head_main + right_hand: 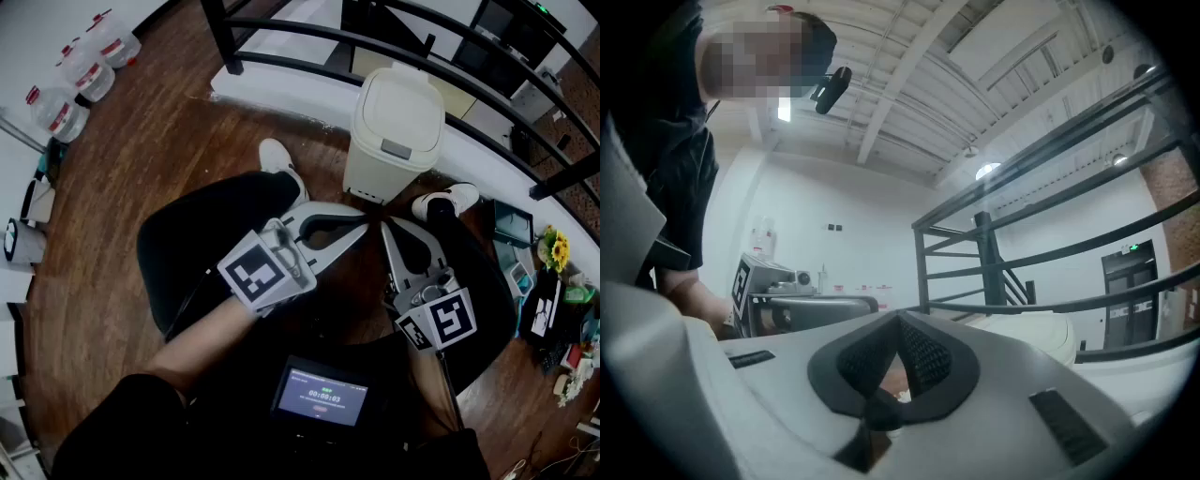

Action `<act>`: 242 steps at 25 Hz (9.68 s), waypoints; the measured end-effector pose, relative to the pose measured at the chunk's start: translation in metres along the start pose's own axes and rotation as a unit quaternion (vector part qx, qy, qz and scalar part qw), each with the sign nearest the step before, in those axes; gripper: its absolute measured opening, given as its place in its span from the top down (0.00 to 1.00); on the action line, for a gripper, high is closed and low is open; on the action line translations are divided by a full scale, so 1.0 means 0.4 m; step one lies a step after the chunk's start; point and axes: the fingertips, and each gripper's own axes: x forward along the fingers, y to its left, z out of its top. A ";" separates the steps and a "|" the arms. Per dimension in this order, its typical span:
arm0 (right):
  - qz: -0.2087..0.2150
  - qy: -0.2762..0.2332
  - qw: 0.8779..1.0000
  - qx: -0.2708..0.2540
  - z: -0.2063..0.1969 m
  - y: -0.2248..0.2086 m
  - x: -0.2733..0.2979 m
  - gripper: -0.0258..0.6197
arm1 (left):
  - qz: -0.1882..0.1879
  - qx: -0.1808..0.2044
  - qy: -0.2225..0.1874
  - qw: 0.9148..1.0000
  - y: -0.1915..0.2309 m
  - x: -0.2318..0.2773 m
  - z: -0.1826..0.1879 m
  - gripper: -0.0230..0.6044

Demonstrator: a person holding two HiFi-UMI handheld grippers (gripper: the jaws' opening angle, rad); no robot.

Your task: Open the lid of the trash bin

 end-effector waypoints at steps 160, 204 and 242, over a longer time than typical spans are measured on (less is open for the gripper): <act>-0.236 0.373 0.844 0.306 -1.426 -0.727 0.298 0.95 | 0.114 -0.168 0.178 0.963 0.537 0.321 -1.057 0.90; -0.232 0.351 0.867 0.268 -1.351 -0.732 0.309 0.95 | 0.111 -0.162 0.178 0.964 0.525 0.331 -1.027 0.90; 0.002 0.073 0.997 0.018 -0.189 -0.046 0.066 0.93 | 0.082 -0.046 0.052 0.994 0.114 -0.023 -0.259 0.90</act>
